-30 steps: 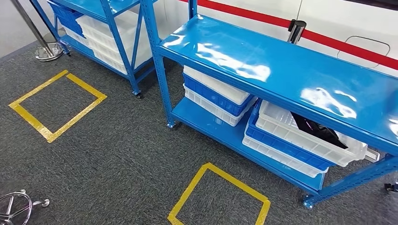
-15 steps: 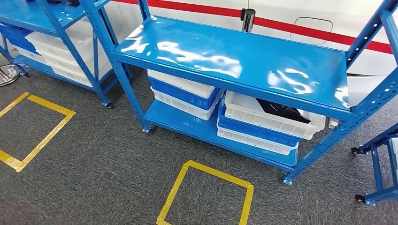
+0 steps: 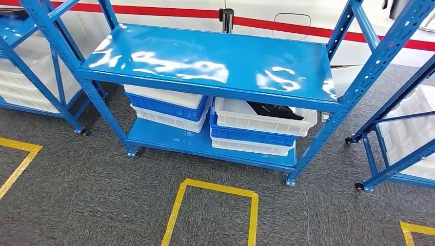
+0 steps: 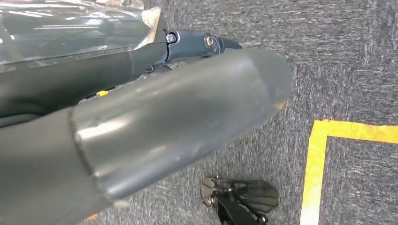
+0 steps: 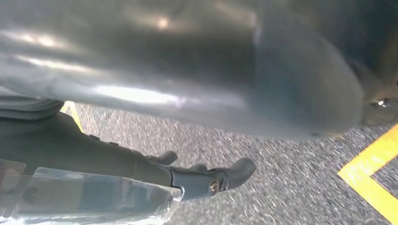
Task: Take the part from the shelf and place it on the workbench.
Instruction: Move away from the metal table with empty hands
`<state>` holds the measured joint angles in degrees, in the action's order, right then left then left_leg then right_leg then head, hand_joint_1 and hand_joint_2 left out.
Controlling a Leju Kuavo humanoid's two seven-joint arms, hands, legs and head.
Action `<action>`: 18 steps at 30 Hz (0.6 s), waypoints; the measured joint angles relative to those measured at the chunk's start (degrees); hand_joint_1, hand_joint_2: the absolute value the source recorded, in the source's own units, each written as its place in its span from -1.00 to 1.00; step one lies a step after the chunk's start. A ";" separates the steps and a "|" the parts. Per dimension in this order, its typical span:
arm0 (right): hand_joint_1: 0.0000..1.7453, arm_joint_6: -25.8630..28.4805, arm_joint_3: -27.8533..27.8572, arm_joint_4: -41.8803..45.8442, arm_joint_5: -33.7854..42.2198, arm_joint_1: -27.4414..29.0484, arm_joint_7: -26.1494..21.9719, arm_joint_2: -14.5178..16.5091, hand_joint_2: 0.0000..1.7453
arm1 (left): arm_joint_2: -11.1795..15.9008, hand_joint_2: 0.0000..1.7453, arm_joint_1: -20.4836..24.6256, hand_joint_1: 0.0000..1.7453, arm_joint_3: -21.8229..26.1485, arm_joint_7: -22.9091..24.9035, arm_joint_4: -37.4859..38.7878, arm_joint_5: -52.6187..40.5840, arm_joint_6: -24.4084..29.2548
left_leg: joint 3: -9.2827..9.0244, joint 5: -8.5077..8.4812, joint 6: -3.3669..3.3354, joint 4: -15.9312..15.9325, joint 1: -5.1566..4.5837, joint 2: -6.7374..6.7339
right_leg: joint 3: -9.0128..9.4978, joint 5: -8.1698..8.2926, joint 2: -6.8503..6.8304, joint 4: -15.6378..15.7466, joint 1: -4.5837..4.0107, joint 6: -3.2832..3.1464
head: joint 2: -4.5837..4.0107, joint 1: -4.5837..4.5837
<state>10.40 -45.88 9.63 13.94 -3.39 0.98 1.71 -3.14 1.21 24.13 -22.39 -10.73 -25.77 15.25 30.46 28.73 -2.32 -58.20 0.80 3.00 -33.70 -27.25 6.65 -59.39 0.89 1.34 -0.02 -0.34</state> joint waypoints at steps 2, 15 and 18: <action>-1.00 0.00 0.00 -0.01 0.00 -0.06 0.04 -0.03 -1.00 | -0.10 -1.00 -0.07 -1.00 0.00 -0.01 -0.01 0.01 0.01 | -0.20 -0.57 -0.50 0.89 0.15 -1.73 | -2.17 -2.12 -3.20 -3.88 -0.22 -0.21 | 0.00 0.30; -1.00 1.79 -0.14 0.00 -0.30 0.07 -0.09 -0.45 -1.00 | -0.42 -0.50 0.18 -1.00 0.00 -0.70 -0.01 -0.16 -0.26 | -0.83 0.39 1.78 0.70 -0.19 -9.49 | 2.73 -1.16 -10.03 1.58 -0.21 -0.06 | 0.00 0.23; -1.00 2.11 -0.24 -0.01 -0.43 0.17 -0.02 -0.38 -0.50 | -0.49 1.00 0.24 -1.00 -0.02 -1.19 0.02 -0.28 -0.13 | -0.84 0.39 0.62 0.78 0.11 -8.02 | 3.22 -0.93 -9.43 1.65 -0.18 -0.56 | 0.00 -0.10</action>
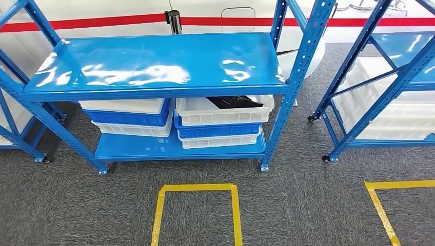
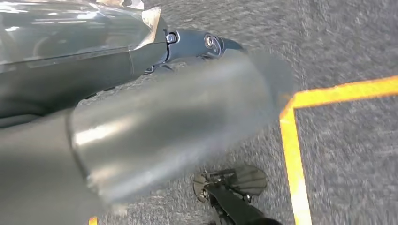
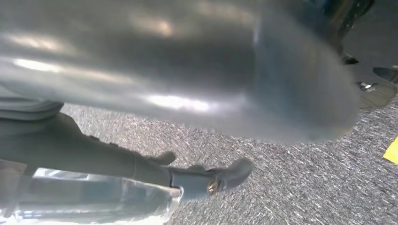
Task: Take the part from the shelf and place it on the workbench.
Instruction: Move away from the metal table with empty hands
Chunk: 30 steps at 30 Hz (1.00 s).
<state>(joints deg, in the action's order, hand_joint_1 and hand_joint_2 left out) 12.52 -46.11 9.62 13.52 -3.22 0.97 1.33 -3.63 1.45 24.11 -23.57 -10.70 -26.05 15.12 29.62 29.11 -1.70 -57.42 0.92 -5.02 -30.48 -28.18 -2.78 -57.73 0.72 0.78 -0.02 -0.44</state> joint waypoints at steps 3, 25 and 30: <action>-1.00 -0.05 -0.03 0.00 0.02 0.15 0.19 0.03 1.00 | -0.07 1.00 0.08 -1.00 0.01 -0.37 0.02 -0.01 0.64 | -0.07 -0.25 -0.81 0.18 0.09 0.13 | -0.09 -0.04 0.18 0.01 -0.17 -0.09 | 0.00 -0.18; -1.00 -6.92 23.54 5.86 -7.43 6.04 0.93 -0.67 -1.00 | 1.55 -1.00 -5.29 -1.00 -12.50 12.56 -5.60 13.56 -7.12 | -0.05 -0.40 1.63 0.41 -0.03 0.21 | -0.25 -0.06 0.05 -0.03 -0.31 -0.14 | -0.01 -0.15; -1.00 -8.74 30.88 8.02 -9.48 8.07 0.36 -0.93 -1.00 | 2.06 -1.00 -6.73 -1.00 -16.05 16.25 -7.57 17.77 -9.71 | -0.05 -0.35 1.56 0.41 -0.19 0.21 | -0.25 -0.06 0.05 -0.02 -0.15 -0.13 | 0.00 -0.15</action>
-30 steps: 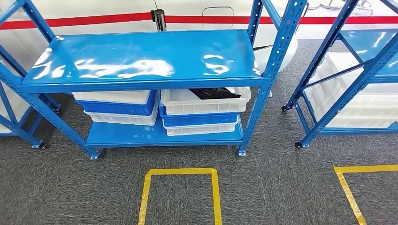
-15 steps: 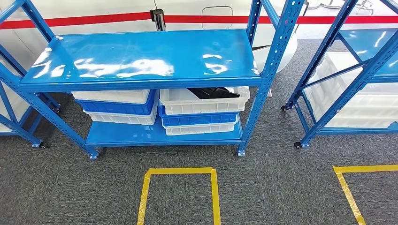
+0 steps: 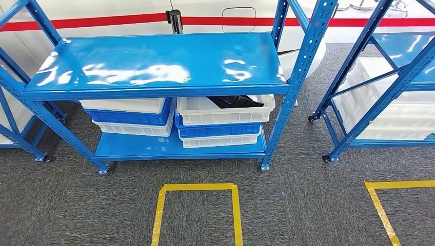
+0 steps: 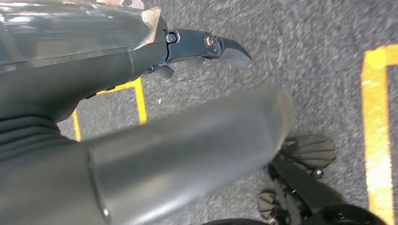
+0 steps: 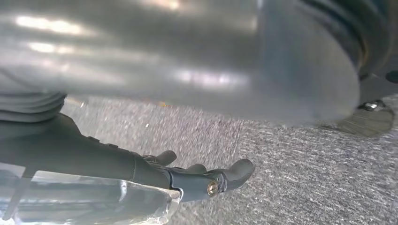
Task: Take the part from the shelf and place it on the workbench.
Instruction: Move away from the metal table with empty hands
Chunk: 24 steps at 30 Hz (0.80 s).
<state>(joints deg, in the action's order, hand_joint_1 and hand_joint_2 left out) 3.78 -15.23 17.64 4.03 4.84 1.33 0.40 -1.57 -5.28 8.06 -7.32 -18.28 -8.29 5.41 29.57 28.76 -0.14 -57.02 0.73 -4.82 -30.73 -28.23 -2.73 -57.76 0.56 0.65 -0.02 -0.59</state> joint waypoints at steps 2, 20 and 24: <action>-1.00 -0.71 2.88 0.85 -0.83 0.69 -0.28 -0.07 -1.00 | 0.18 -1.00 -0.57 -1.00 -1.40 1.47 -0.80 1.71 -1.10 | 0.00 0.01 -0.01 0.00 -0.01 0.00 | 0.00 0.00 0.00 0.01 0.01 0.00 | -0.01 -0.01; -1.00 -3.76 13.68 3.91 -3.99 2.99 -1.18 -0.51 -1.00 | 0.77 -1.00 -2.56 -1.00 -6.44 7.17 -3.64 8.13 -5.17 | -0.01 0.02 -0.02 0.00 0.00 0.00 | 0.00 0.00 0.00 0.00 0.01 0.00 | 0.00 -0.01; -1.00 -3.75 13.90 3.99 -3.99 2.99 -1.18 -0.51 -1.00 | 0.78 -1.00 -2.58 -1.00 -6.46 7.17 -3.66 8.14 -5.17 | -0.01 0.02 -0.02 0.00 -0.01 0.00 | 0.00 0.00 0.00 0.01 0.01 0.00 | -0.01 0.00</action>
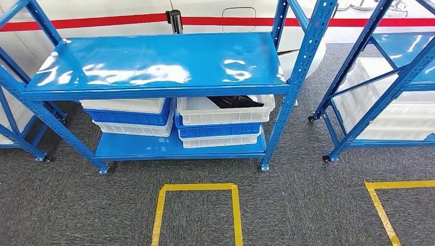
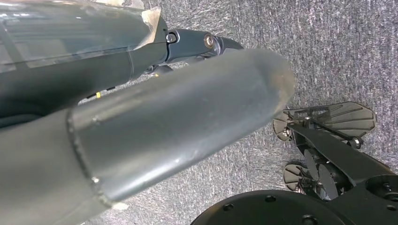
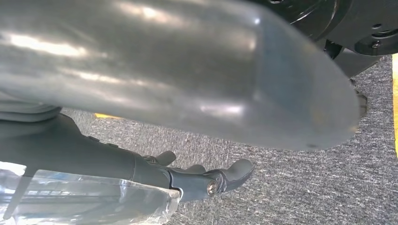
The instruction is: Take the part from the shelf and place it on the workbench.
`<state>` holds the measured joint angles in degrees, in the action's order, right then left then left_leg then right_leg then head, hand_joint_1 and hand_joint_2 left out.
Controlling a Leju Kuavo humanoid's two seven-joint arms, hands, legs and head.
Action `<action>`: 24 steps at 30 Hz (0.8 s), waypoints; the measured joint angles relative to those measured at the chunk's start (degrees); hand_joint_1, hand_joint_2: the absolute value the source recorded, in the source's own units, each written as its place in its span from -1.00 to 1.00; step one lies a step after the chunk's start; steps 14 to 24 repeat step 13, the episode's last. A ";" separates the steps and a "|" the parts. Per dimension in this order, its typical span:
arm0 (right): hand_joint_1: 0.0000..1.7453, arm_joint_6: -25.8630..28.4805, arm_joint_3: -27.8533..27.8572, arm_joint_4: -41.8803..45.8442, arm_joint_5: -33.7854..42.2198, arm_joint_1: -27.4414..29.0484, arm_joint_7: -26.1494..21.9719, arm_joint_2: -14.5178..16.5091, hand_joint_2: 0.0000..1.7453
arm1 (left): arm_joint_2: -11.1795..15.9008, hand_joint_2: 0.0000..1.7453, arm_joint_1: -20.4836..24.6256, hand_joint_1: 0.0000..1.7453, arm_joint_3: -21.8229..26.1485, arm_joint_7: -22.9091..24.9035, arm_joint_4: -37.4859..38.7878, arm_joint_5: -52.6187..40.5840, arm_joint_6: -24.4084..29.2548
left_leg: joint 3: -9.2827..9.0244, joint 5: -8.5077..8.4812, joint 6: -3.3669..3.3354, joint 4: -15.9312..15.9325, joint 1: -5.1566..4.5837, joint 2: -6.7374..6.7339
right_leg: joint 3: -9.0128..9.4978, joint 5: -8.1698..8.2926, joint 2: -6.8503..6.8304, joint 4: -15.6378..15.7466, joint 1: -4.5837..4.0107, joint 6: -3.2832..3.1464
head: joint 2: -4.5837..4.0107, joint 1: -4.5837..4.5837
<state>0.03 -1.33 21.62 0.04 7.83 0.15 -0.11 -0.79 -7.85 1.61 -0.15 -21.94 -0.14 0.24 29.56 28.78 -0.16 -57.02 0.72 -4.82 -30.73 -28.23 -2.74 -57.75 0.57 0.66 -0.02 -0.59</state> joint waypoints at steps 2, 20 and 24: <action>-1.00 -0.01 0.02 0.03 0.00 0.00 -0.01 0.00 -1.00 | 0.01 -1.00 0.00 -1.00 -0.01 0.00 -0.02 0.00 0.00 | 0.00 0.00 0.00 0.00 0.00 0.00 | 0.00 0.00 0.00 0.00 0.00 0.00 | 0.00 0.00; -1.00 -0.01 0.09 0.06 -0.02 0.03 -0.02 0.00 -1.00 | 0.02 -1.00 -0.07 -1.00 -0.03 0.02 -0.29 0.00 0.00 | 0.00 0.00 0.00 0.00 0.00 0.00 | 0.00 0.00 0.00 0.00 0.00 0.00 | 0.00 0.00; -1.00 -0.01 0.09 0.06 -0.02 0.03 -0.02 0.00 -1.00 | 0.02 -1.00 -0.07 -1.00 -0.03 0.02 -0.29 0.00 0.00 | 0.00 0.00 0.00 0.00 0.00 0.00 | 0.00 0.00 0.00 0.00 0.00 0.00 | 0.00 0.00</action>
